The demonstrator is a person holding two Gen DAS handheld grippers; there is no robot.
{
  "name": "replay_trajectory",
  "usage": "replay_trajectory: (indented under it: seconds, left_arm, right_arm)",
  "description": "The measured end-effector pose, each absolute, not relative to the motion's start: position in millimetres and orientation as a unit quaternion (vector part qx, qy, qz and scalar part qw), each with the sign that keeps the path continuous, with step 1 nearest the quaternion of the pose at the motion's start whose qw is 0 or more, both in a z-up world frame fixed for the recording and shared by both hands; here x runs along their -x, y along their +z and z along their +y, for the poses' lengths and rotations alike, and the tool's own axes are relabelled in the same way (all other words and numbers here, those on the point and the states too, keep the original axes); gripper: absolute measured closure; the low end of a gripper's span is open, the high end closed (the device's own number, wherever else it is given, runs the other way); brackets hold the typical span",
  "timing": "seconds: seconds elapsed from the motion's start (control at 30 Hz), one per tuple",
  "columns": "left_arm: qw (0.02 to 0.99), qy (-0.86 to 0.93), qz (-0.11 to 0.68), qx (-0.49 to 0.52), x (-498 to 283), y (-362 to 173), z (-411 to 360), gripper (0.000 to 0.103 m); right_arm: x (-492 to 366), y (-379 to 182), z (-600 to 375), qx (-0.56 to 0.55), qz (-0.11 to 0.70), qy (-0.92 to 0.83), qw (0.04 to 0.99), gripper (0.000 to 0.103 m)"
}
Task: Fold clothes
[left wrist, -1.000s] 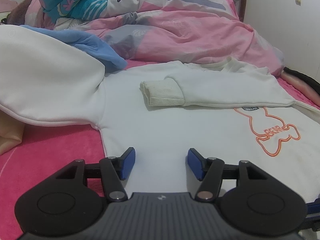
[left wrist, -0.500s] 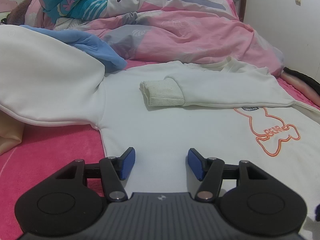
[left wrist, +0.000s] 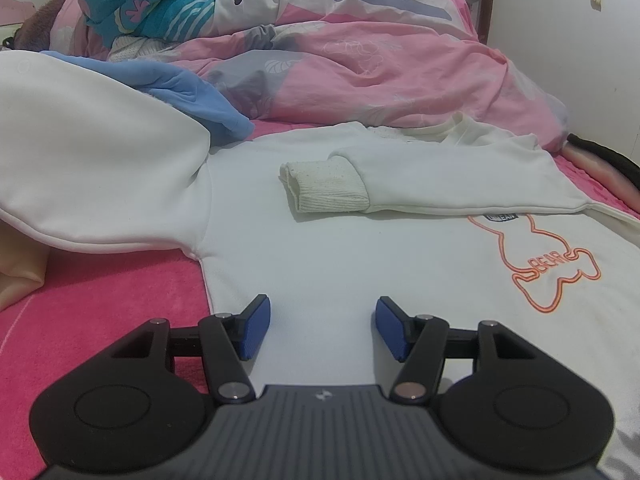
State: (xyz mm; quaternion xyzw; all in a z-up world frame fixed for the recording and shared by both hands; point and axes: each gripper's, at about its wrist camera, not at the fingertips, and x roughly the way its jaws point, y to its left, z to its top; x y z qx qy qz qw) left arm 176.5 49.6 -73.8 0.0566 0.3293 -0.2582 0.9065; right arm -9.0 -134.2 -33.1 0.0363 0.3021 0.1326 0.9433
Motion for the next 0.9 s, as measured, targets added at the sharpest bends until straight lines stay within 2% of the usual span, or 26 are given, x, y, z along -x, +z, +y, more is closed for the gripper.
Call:
replay_trajectory:
  seconds: [0.33,0.4,0.47,0.9]
  left_arm:
    - [0.906,-0.258,0.330,-0.057,-176.1,-73.3,49.6,0.042]
    - [0.907,-0.258,0.330,-0.057,-176.0,-73.3,49.5,0.042]
    - [0.907,-0.257,0.330,-0.057,-176.1,-73.2,49.4,0.042]
    - [0.907,-0.257,0.329,-0.056,-175.5,-73.4,49.2,0.042]
  right_arm:
    - [-16.3,-54.2,-131.0,-0.009,0.326,0.139,0.935,0.091]
    - [-15.7,-53.6,-135.3,-0.025,0.323,0.141,0.935,0.101]
    - [-14.2,-51.5,-140.7,-0.046,0.319,0.142,0.936,0.103]
    - [42.6,-4.7,-196.9,-0.176,0.238,0.083,0.952,0.103]
